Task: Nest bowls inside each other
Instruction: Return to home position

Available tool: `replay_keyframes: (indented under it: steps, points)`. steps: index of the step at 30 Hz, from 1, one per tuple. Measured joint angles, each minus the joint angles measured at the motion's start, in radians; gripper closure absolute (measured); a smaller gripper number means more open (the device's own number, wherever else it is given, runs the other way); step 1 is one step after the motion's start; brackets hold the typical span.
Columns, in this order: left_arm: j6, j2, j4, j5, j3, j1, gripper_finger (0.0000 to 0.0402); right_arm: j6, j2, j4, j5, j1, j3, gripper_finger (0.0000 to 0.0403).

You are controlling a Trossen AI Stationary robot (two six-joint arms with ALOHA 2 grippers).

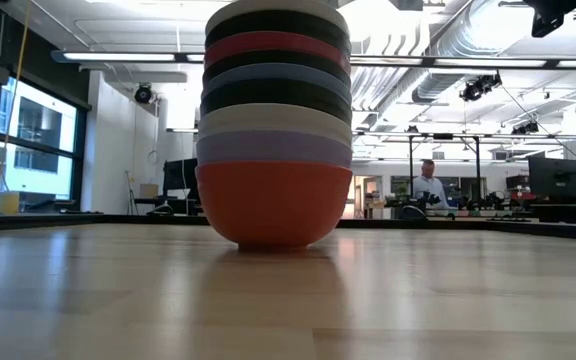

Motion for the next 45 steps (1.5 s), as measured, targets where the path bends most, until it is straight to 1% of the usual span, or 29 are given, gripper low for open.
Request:
replay_keyframes:
  steps: [5, 11, 21, 23, 30, 34, 39, 45]
  points:
    - [-0.001, 0.0, 0.151, 0.005, -0.081, 0.0, 0.0223, 0.0, 0.0, 0.0, -0.019, 0.0, 0.0, 0.0263]
    - [-0.034, 0.0, 0.351, -0.022, -0.18, 0.0, 0.0223, 0.007, 0.0, 0.0, -0.027, 0.0, 0.0, 0.0263]
    - [-0.072, 0.0, 0.558, -0.089, -0.313, 0.0, 0.023, 0.022, 0.0, -0.001, -0.027, 0.0, 0.0, 0.0263]
    - [-0.072, 0.001, 0.557, -0.115, -0.312, -0.003, 0.0233, 0.023, 0.0, -0.001, -0.027, 0.0, 0.0, 0.0263]
    - [-0.085, 0.001, 0.542, -0.148, -0.31, -0.031, 0.0238, 0.024, 0.0, -0.001, -0.027, 0.0, 0.0, 0.0263]
    - [-0.105, 0.001, 0.436, -0.189, -0.31, -0.052, 0.0238, 0.043, 0.0, -0.001, -0.027, 0.0, 0.0, 0.0263]
    - [-0.142, 0.001, 0.291, -0.19, -0.31, -0.078, 0.0238, 0.068, 0.0, -0.022, -0.027, 0.0, 0.0, 0.0263]
    - [-0.158, 0.001, 0.174, -0.189, -0.31, -0.113, 0.0238, 0.084, 0.001, -0.033, -0.027, 0.0, 0.0, 0.0263]
